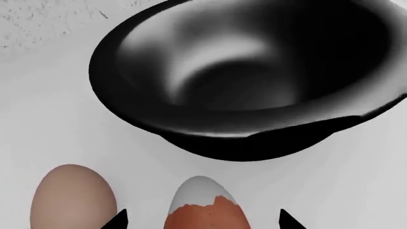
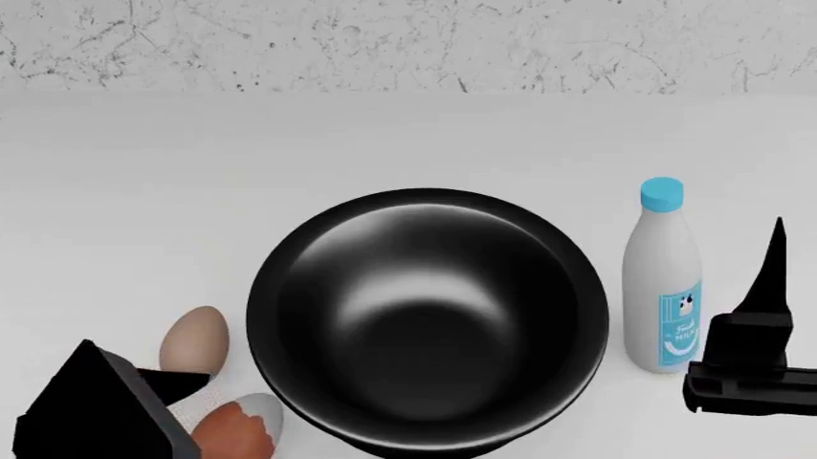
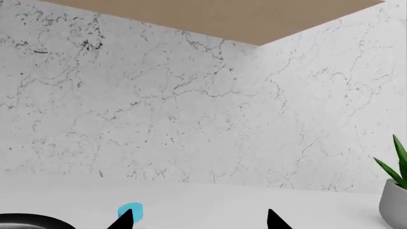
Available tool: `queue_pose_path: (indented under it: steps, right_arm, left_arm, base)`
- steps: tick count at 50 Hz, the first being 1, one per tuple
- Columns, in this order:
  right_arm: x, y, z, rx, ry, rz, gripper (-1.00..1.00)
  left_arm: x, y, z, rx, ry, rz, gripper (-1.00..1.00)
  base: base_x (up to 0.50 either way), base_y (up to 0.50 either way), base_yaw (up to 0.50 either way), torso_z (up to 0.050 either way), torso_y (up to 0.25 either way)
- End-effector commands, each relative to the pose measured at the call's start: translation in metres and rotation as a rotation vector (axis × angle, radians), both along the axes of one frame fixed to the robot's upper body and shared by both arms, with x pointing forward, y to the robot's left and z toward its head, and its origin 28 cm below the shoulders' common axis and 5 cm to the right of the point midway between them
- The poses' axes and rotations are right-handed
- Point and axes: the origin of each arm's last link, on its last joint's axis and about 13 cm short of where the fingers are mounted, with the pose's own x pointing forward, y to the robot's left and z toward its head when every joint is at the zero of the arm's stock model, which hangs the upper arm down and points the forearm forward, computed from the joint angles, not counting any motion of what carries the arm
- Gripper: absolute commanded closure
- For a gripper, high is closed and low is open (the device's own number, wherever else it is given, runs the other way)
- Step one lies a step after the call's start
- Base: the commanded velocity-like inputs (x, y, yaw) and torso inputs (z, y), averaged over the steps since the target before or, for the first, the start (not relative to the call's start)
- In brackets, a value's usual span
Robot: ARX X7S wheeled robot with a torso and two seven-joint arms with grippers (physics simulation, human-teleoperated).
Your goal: Place the eggs and milk next to the bowl.
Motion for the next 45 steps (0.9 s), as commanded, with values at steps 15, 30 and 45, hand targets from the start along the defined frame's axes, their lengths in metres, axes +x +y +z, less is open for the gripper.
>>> queue_pose_path:
  steps: [15,30,45]
  right_arm:
    - [0.0,-0.002,0.004,0.013,-0.029,0.006,-1.0]
    - [0.001,-0.001,0.007,0.009,-0.035,0.008,-1.0]
    - [-0.004,0.0,0.01,0.003,-0.042,0.009,-1.0]
  left_arm:
    - [-0.011,0.011,0.035,-0.089,-0.127,0.032,-1.0]
    - [-0.023,0.03,0.051,-0.158,-0.197,0.12,-1.0]
    - [-0.028,0.042,0.07,-0.243,-0.307,0.235,-1.0]
  base:
    - [0.0,0.0,0.0,0.0,0.0]
    - [0.0,0.0,0.0,0.0,0.0]
    - [0.0,0.0,0.0,0.0,0.0]
